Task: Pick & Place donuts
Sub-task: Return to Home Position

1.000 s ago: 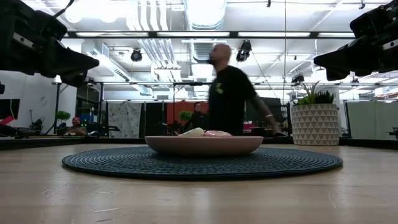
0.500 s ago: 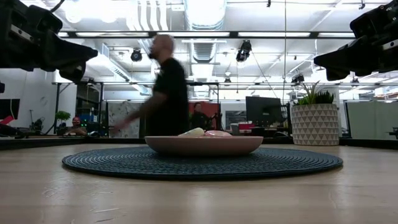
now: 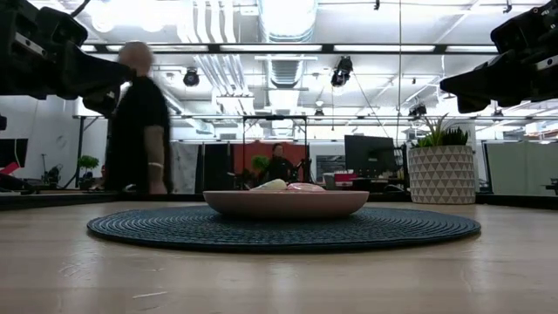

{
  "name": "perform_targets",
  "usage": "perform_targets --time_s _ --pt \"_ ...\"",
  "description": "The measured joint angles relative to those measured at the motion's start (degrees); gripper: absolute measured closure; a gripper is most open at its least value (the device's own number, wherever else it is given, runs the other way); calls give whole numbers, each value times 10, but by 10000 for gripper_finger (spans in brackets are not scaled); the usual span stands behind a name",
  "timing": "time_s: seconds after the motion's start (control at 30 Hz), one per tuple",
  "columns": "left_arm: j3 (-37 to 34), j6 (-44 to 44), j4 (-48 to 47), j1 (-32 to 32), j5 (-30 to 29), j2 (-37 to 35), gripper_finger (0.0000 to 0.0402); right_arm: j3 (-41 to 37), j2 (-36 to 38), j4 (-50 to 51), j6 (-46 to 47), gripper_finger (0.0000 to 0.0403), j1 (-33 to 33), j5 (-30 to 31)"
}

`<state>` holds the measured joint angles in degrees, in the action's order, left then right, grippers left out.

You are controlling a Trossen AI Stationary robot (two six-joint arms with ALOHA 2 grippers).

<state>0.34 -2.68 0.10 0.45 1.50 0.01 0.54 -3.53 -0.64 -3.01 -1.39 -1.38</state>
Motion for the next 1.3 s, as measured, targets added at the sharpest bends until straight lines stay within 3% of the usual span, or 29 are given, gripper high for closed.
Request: perform_targets --time_s 1.3 --pt "0 -8 3 0 0 2 402 0 0 0 0 394 0 0"
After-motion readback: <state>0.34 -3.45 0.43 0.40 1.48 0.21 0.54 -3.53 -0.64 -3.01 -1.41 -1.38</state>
